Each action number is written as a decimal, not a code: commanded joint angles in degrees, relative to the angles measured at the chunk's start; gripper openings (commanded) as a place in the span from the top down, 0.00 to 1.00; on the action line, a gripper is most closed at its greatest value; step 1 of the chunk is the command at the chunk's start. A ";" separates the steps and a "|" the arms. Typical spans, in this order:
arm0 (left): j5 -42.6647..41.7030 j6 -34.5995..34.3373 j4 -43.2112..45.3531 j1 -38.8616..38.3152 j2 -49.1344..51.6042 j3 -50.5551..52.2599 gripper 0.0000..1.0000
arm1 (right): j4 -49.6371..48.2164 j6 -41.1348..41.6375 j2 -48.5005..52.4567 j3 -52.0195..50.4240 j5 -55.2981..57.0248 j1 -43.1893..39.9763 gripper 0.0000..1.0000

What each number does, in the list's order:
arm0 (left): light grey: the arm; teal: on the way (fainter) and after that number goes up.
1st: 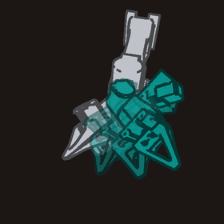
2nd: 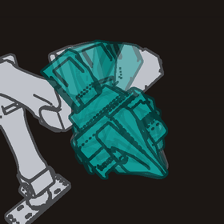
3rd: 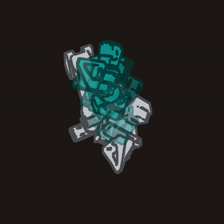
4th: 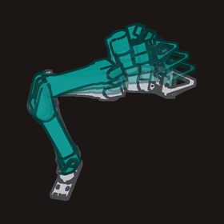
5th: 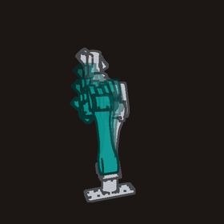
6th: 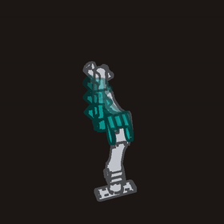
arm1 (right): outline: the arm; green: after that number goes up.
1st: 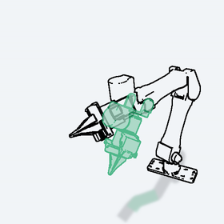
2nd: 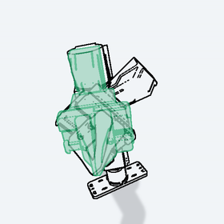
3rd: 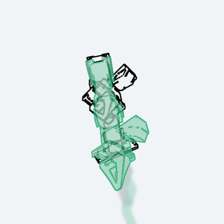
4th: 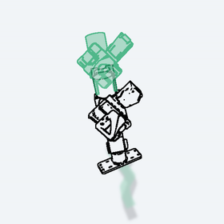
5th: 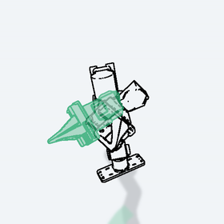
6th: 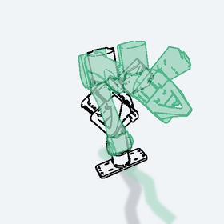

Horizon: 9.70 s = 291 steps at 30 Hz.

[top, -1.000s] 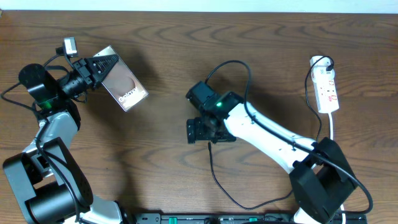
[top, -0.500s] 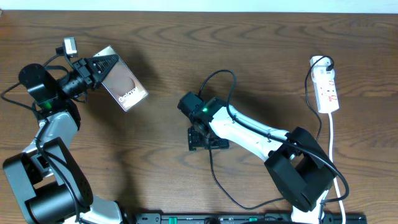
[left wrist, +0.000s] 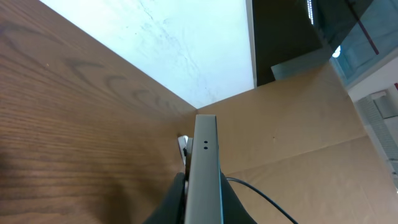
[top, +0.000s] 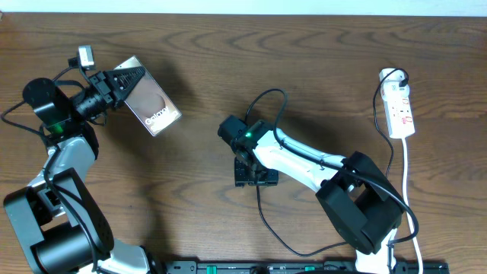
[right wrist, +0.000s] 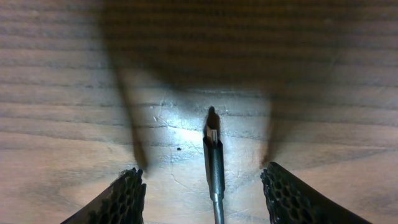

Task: Plug charger to phone and switch on socket

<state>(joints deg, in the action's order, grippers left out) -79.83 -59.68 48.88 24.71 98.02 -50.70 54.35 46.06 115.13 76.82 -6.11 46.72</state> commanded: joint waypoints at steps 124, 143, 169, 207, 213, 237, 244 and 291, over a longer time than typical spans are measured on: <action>-1.60 -11.76 11.10 -7.06 0.02 -0.15 0.92 | -49.48 -40.28 2.12 2.19 -75.25 -11.37 0.99; -1.53 -11.78 12.92 -8.39 0.04 -0.15 0.92 | -53.59 -35.15 2.12 2.19 -73.77 -11.37 0.99; -3.96 -10.64 13.22 -8.79 0.04 -0.15 0.93 | -53.96 -35.19 2.12 2.19 -73.99 -11.39 0.99; -1.53 -10.47 13.42 -8.76 0.04 -0.15 0.92 | -54.84 -33.62 2.12 2.19 -72.50 -11.54 0.99; -0.44 -10.49 13.42 -8.66 0.04 -0.15 0.93 | -54.80 -33.57 2.12 2.19 -72.46 -11.67 0.99; -1.86 -9.40 13.40 -8.20 0.04 -0.15 0.93 | -55.06 -33.20 2.12 2.19 -73.13 -12.22 0.99; -1.77 -9.42 13.40 -8.20 0.04 -0.15 0.93 | -55.19 -33.20 2.12 2.19 -73.11 -12.13 0.99; -5.07 -6.21 13.38 -10.08 0.04 -0.15 0.93 | -65.99 -22.99 2.12 2.19 -68.32 -12.17 0.99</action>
<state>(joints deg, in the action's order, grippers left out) -80.25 -66.00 61.93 15.33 98.06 -50.70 -9.63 22.37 117.71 78.04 -77.49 34.76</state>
